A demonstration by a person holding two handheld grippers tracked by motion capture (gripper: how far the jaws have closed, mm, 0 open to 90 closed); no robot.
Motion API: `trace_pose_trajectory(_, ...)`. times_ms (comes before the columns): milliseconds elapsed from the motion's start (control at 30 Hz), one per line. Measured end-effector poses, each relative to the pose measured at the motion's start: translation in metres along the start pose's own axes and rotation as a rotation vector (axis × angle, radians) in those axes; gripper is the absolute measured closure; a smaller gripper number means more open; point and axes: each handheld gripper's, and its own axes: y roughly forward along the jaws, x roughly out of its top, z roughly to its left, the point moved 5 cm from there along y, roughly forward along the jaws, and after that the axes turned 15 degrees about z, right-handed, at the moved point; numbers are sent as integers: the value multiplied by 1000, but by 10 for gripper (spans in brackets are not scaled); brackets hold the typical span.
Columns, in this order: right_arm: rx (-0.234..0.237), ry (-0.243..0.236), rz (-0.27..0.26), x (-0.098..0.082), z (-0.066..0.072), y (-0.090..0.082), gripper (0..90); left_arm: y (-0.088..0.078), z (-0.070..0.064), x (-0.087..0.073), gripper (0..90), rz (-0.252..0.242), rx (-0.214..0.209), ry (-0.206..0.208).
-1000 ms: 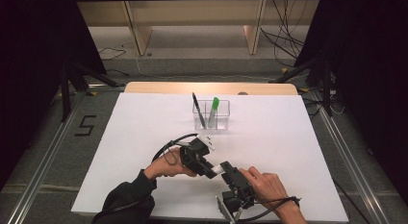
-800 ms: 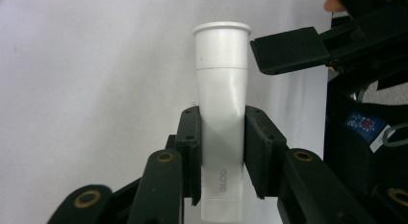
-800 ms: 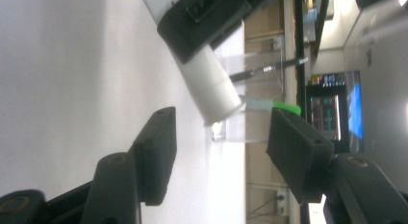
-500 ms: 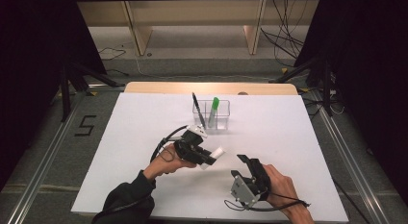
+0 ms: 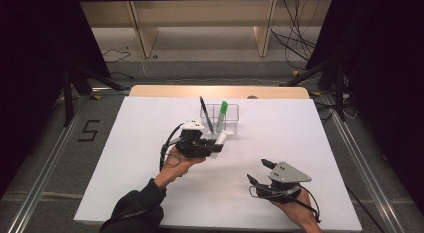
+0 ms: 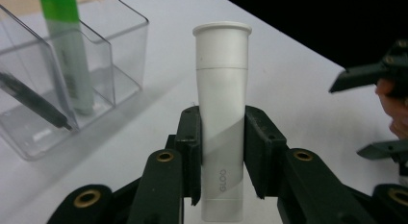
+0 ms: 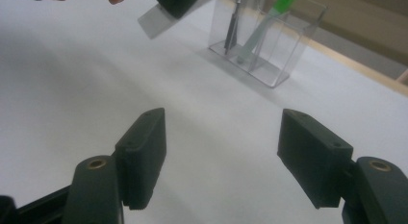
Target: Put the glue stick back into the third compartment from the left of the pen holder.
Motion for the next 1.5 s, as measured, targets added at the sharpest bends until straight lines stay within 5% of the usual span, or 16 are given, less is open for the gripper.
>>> trace_pose_trajectory(200,61,113,-25,-11,-3,-5,330,0,6,10,701,-80,-3,-60)
trace_pose_trajectory(433,126,223,-54,-17,-6,-9,305,6,13,20,701,-100,18,-80)
trace_pose_trajectory(1167,144,296,-66,-30,-6,-16,271,6,25,70,700,-177,114,-117)
trace_pose_trajectory(1500,147,281,-58,-32,-3,-17,272,15,27,89,701,-177,146,-133)
